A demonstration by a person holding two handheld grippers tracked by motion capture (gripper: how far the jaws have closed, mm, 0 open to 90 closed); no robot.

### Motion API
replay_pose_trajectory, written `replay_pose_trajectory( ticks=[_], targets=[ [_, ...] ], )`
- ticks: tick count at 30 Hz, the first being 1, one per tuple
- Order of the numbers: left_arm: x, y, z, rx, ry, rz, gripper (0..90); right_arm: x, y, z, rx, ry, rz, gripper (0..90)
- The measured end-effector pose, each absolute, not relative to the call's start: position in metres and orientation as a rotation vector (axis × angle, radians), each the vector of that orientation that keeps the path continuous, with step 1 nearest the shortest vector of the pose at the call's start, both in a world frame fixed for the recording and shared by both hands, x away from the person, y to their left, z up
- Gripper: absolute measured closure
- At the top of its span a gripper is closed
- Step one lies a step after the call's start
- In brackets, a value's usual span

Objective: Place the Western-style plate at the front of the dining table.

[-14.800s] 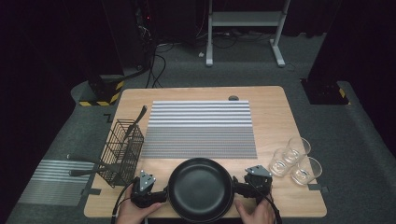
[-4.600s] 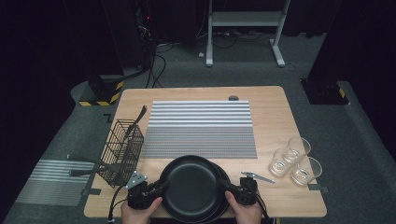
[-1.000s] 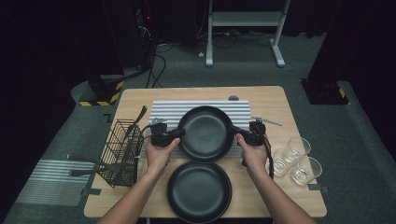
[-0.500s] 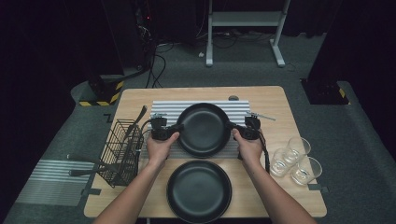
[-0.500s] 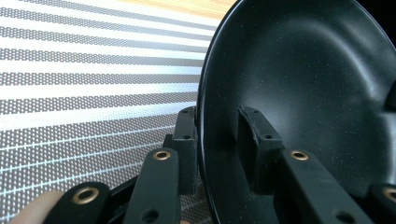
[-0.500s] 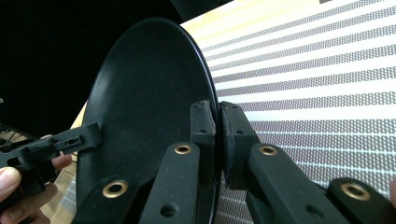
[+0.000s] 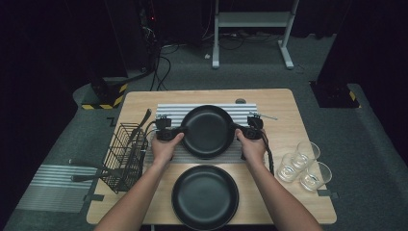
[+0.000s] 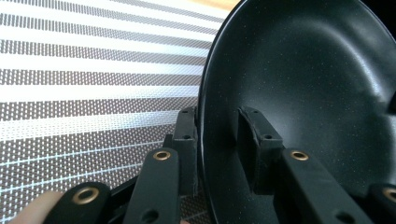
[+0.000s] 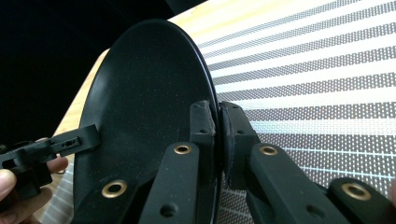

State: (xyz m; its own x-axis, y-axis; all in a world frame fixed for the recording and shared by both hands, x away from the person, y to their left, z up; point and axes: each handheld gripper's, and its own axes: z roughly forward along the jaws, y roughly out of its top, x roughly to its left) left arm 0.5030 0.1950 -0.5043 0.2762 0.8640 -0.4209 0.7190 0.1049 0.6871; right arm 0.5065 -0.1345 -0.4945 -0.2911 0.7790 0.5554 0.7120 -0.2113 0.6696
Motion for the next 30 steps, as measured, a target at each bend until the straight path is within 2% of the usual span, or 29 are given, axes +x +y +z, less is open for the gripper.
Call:
replay_pose_trajectory(
  ticks=[12, 30],
  targets=[
    [0.519, 0.198, -0.518, 1.623, 1.559, 0.177, 70.8, 0.53, -0.127, -0.514, 1.939, 1.894, 1.502, 84.0],
    [0.529, 0.2, -0.524, 1.598, 1.622, 0.192, 72.6, 0.54, -0.117, -0.537, 1.979, 1.845, 1.476, 82.9]
  ],
)
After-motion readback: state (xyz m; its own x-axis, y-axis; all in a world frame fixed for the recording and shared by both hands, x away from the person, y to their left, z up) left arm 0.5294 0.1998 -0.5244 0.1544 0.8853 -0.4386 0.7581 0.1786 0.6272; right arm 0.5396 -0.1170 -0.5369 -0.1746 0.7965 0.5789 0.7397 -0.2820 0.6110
